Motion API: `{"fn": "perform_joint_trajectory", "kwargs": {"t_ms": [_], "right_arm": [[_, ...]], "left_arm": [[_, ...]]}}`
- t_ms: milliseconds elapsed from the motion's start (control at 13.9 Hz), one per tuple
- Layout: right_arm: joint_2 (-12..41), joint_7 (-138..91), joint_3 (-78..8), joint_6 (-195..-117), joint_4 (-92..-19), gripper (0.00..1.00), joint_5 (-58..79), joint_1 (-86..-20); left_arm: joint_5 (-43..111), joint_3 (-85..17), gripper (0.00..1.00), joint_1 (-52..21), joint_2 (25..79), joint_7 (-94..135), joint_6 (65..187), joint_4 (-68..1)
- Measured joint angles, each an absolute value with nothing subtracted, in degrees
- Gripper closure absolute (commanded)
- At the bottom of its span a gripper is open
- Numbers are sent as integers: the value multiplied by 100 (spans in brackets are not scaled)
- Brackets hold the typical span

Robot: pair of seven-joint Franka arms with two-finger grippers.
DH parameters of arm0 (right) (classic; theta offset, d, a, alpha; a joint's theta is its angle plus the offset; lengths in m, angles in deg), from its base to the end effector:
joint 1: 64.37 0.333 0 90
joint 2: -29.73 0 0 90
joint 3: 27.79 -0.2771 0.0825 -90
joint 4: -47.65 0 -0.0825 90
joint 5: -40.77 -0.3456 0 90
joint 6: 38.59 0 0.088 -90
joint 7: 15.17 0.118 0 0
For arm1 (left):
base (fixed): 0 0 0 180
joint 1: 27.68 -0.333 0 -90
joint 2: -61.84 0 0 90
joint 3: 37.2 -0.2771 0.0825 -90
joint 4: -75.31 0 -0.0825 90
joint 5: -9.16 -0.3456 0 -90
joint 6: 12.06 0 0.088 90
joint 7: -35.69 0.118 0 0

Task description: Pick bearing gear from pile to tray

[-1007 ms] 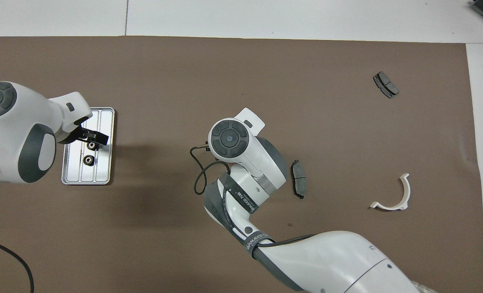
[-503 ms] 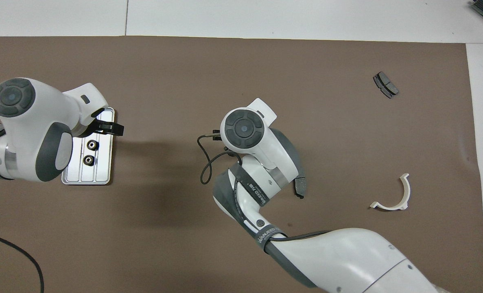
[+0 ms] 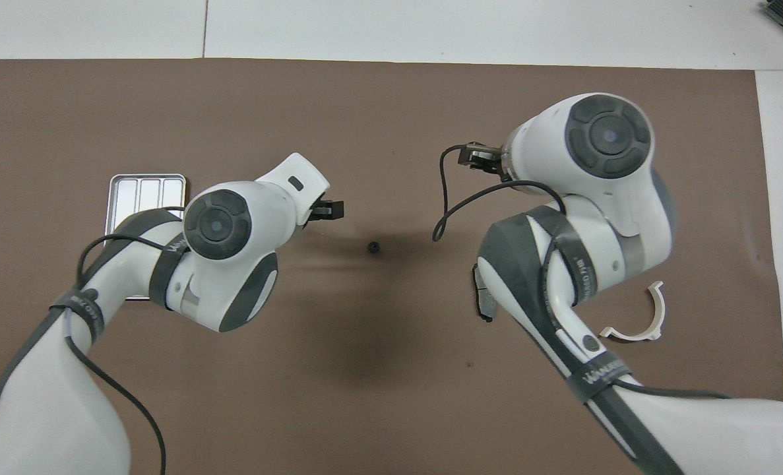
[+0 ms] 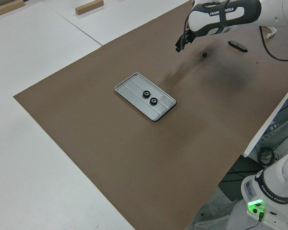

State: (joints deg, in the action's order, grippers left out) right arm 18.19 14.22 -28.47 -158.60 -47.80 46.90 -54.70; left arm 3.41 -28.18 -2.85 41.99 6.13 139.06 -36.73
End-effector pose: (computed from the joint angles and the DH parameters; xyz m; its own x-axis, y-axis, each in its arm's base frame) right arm 0.5947 0.1018 0.4711 0.9288 -0.2799 0.2430 -0.2831 -0.9588 -0.0224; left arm 0.5048 -0.3353 0.3163 0.9475 -0.1069 0.3013 -0.1566 -0.9768 0.1458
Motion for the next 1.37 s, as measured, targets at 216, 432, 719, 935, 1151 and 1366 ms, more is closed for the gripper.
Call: {"fn": "perform_joint_trajectory", "kwargs": {"t_ms": [216,432,719,935,1151,1366], "right_arm": [[2108,719,-2842,-15339,-4745,0,4683,-6009],[2332,-38,-2835,-14874,-4607,0,4655,-6406],[2675,-308,-2831,-14026,-4461,0,4335,-6679],[2848,-308,-2864,-13525,-4463,0,4315,-6665],[2859,-308,-2875,-13449,-4480,0,4311,-6626],[2859,-308,-2896,-13447,-4499,0,4309,-6621]], "left_arm": [[341,-2822,25,-93,3996,614,13906,-3536],[340,-2824,28,25,3862,614,13906,-3536],[340,-2825,38,108,3760,619,13904,-3562],[338,-2828,57,164,3760,635,13901,-3633],[330,-2853,78,207,3791,657,13805,-3645],[325,-2836,95,223,3856,661,13546,-3641]]}}
